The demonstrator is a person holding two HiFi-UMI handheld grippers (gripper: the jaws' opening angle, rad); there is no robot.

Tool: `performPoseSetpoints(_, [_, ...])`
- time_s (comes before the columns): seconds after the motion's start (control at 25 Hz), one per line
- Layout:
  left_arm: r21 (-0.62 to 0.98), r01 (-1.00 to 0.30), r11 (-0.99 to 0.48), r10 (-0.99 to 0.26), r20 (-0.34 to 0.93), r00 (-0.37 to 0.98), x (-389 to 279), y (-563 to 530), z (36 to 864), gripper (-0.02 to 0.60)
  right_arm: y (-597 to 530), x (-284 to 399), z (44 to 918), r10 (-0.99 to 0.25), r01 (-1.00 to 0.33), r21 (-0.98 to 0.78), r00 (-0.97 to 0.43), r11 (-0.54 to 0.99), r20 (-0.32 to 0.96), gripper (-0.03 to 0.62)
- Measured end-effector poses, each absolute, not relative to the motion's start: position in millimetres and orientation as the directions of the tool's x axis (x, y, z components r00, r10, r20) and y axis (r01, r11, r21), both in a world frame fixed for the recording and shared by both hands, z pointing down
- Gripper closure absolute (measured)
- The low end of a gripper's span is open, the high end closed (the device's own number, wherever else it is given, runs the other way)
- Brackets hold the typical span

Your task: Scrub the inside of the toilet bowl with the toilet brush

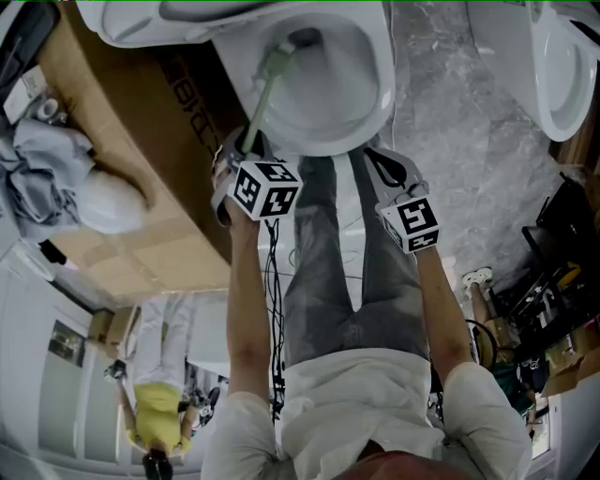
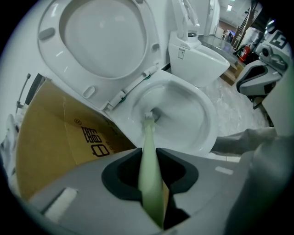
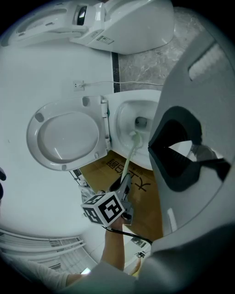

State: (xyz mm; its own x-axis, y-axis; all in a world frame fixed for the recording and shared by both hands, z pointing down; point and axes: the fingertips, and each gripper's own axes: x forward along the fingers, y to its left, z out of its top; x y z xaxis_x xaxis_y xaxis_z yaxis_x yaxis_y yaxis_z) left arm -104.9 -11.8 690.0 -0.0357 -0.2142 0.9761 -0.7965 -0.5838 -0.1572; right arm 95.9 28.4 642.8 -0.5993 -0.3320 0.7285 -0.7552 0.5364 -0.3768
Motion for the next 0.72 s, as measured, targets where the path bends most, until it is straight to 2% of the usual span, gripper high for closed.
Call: performPoseSetpoints(0.72, [0.000, -0.808, -0.590, -0.081, 0.995, 0.058, -70.2, 58.0, 702.3, 0.465, 39.3, 94.5, 642.8, -0.319, -0.750, -0.380, -0.601, 0.541, 0.732, 0.591])
